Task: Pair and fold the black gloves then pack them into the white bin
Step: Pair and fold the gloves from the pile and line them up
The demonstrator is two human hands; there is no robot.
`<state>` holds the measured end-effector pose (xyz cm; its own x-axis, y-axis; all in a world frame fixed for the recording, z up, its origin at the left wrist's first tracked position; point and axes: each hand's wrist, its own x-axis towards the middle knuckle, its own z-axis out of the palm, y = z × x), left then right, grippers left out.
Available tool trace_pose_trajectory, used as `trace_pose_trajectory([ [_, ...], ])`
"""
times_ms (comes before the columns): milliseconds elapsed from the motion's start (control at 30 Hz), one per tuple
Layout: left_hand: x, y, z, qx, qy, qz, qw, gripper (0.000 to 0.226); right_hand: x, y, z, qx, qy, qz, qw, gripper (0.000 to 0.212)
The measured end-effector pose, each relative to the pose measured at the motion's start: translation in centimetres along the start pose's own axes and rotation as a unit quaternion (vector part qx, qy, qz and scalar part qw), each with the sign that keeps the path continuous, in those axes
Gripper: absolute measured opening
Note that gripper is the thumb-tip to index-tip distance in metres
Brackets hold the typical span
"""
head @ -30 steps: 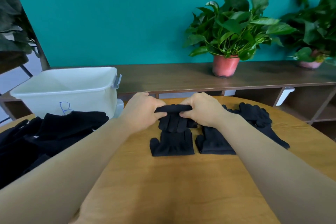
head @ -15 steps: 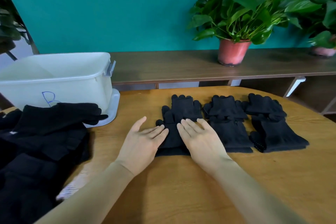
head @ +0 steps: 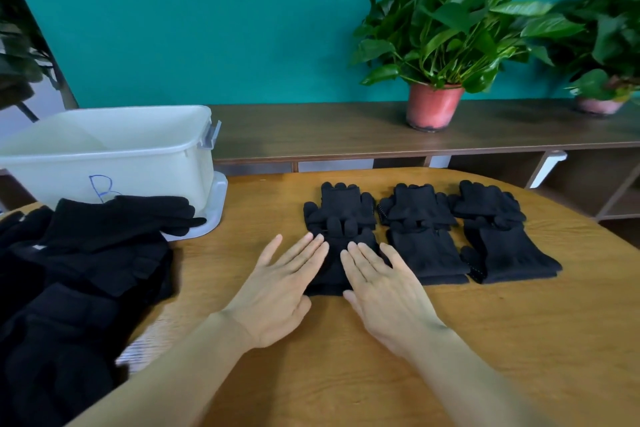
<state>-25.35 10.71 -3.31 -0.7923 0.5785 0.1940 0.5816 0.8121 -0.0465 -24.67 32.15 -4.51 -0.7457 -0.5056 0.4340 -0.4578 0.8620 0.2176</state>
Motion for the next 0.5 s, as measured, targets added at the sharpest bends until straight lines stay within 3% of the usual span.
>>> trace_pose_trajectory([
  [167, -1.0, -0.1, 1.0, 0.049, 0.01, 0.018, 0.999, 0.053, -0.1, -0.2, 0.4, 0.0, 0.002, 0.011, 1.0, 0.058],
  [333, -2.0, 0.2, -0.8, 0.03, -0.002, -0.001, 1.0, 0.062, 0.4, -0.2, -1.0, -0.029, 0.013, 0.002, 0.999, 0.048],
  [433, -4.4, 0.4, -3.1, 0.021, 0.025, -0.032, 0.999, 0.063, 0.9, -1.1, -2.8, -0.035, 0.075, -0.021, 0.996, 0.034],
  [500, -6.6, 0.2, -4.2, 0.006, 0.024, -0.05, 0.998, 0.069, 1.3, -2.6, -4.3, -0.023, 0.102, -0.033, 0.994, 0.04],
])
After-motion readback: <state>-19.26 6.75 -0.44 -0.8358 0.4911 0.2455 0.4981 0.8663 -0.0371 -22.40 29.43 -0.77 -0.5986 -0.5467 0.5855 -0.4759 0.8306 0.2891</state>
